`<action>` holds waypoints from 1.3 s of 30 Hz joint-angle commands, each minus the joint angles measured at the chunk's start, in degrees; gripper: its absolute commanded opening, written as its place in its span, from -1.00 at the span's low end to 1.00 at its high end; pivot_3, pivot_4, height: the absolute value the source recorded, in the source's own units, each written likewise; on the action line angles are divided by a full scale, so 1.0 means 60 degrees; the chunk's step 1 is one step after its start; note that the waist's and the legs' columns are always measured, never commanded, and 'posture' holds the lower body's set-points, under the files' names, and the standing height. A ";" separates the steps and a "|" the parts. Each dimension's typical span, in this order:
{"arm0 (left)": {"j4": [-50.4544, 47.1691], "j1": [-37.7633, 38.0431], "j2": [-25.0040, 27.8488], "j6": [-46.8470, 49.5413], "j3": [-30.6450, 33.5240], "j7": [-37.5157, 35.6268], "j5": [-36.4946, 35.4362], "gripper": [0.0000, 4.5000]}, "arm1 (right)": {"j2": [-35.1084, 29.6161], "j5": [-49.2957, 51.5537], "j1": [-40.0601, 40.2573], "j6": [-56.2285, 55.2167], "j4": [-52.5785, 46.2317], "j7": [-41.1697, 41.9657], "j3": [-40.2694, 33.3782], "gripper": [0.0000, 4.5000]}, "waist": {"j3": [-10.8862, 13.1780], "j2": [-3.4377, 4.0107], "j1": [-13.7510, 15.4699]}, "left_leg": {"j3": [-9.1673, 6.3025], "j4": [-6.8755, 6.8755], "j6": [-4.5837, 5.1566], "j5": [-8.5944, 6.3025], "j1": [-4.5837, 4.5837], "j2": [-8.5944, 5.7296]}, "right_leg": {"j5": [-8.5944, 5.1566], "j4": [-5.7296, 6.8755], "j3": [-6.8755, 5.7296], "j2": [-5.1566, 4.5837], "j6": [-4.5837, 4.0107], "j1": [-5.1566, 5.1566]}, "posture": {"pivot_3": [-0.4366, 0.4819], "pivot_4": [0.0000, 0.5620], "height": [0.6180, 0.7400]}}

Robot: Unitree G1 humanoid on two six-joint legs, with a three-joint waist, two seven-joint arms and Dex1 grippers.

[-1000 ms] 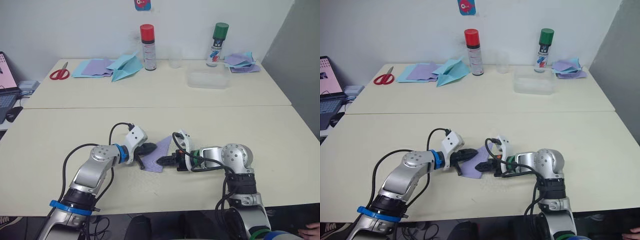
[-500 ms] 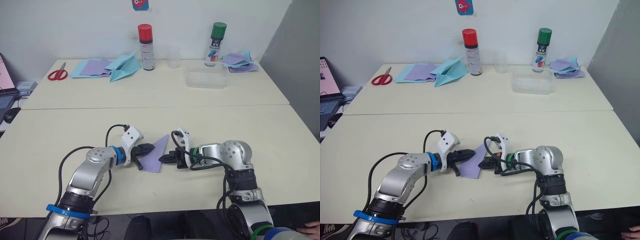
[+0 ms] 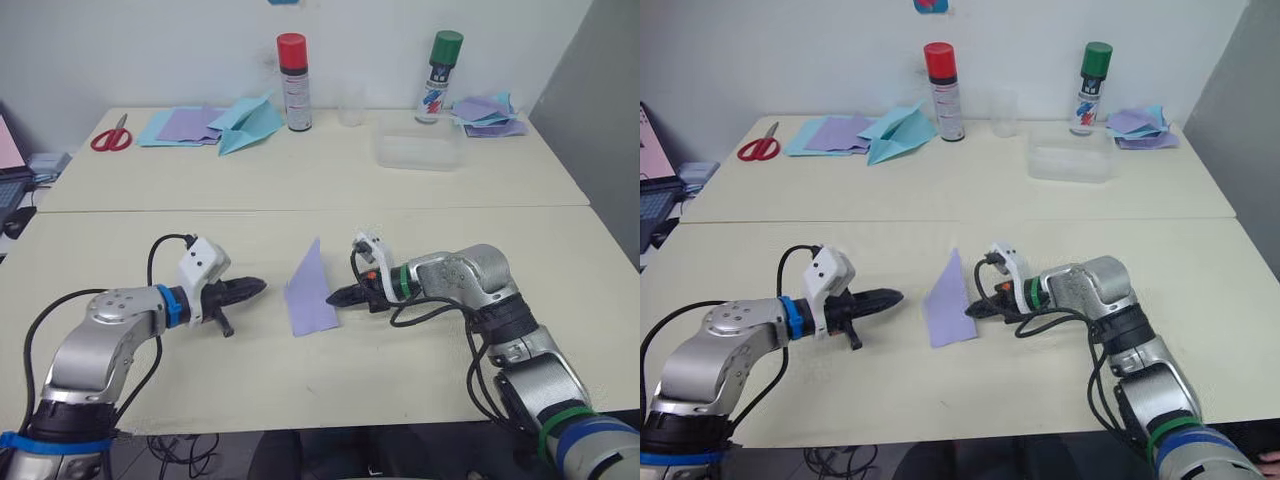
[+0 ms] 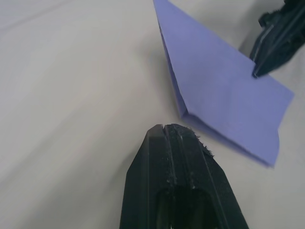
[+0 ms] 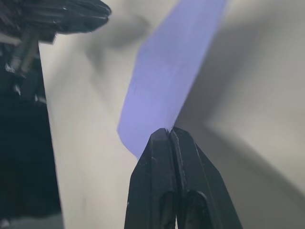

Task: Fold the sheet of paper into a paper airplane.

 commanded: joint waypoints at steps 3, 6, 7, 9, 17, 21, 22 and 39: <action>-0.1186 0.0380 0.0438 0.0516 0.0761 -0.0579 -0.1247 -1.00 | -0.0629 -0.1278 -0.1733 -0.3047 0.1261 0.4230 0.1609 -0.99 | 0.0056 -0.0002 0.0000 | 0.0000 0.0017 0.0000 0.0000 0.0000 -0.0005 | 0.0000 0.0003 0.0000 -0.0020 0.0002 0.0001 | -0.05 -0.47 1.00; -0.1090 0.0773 0.0466 0.0286 0.0664 -0.0573 -0.1060 -1.00 | -0.0148 -0.1846 -0.2570 -0.4108 0.2950 0.5728 0.1955 -0.99 | 0.0056 -0.0002 -0.0035 | 0.0001 0.0019 0.0000 0.0000 0.0014 -0.0008 | 0.0000 0.0005 -0.0003 -0.0013 0.0001 0.0011 | -0.05 -0.47 1.00; -0.1077 0.0868 0.0446 0.0233 0.0640 -0.0556 -0.1028 -1.00 | -0.0021 -0.2064 -0.2757 -0.4480 0.3393 0.6248 0.2089 -0.99 | 0.0056 -0.0002 -0.0028 | 0.0002 0.0019 0.0000 0.0000 0.0021 -0.0009 | 0.0001 0.0007 -0.0002 -0.0002 0.0000 0.0011 | -0.05 -0.47 1.00; -0.1190 0.1017 0.0357 0.0308 0.0637 -0.0486 -0.1141 -1.00 | 0.0030 -0.2150 -0.3112 -0.5388 0.4005 0.6789 0.2835 -0.99 | 0.0056 -0.0003 -0.0007 | 0.0000 0.0020 0.0000 0.0000 0.0016 -0.0004 | 0.0002 0.0009 -0.0024 0.0007 -0.0003 0.0014 | -0.05 -0.47 1.00; -0.1464 0.1769 0.0328 0.0481 0.0833 -0.0268 -0.1360 -1.00 | 0.1737 -0.3603 -0.4391 -0.9554 0.7878 0.6861 0.5048 -0.99 | 0.0058 -0.0001 -0.0013 | -0.0009 0.0022 0.0000 0.0000 0.0018 0.0011 | 0.0026 0.0021 -0.0013 0.0000 -0.0057 0.0010 | -0.05 -0.47 1.00; -0.1328 0.1962 0.0236 0.0422 0.0880 -0.0051 -0.1283 -1.00 | 0.2824 -0.4045 -0.4690 -0.9760 0.9227 0.6567 0.3619 -0.99 | 0.0057 -0.0002 -0.0020 | -0.0027 0.0021 -0.0001 0.0001 0.0021 0.0020 | 0.0028 0.0031 -0.0019 0.0000 -0.0060 0.0011 | -0.05 -0.47 1.00; -0.1340 0.2005 0.0233 0.0435 0.0891 -0.0022 -0.1300 -1.00 | 0.2915 -0.4202 -0.4710 -0.9815 0.9395 0.6555 0.3385 -0.99 | 0.0058 -0.0001 -0.0012 | -0.0029 0.0021 -0.0002 0.0001 0.0022 0.0028 | 0.0029 0.0035 -0.0021 0.0001 -0.0062 0.0011 | -0.05 -0.47 1.00; 0.0776 -0.0014 0.0302 0.1522 0.1691 -0.0521 -0.2799 -1.00 | 0.3240 -0.5336 -0.4018 -0.9026 0.8332 0.5557 0.0784 -0.99 | 0.0055 -0.0006 0.0151 | -0.0016 0.0043 -0.0004 0.0002 0.0018 -0.0008 | 0.0028 0.0091 -0.0037 -0.0061 -0.0059 0.0012 | -0.05 -0.47 1.00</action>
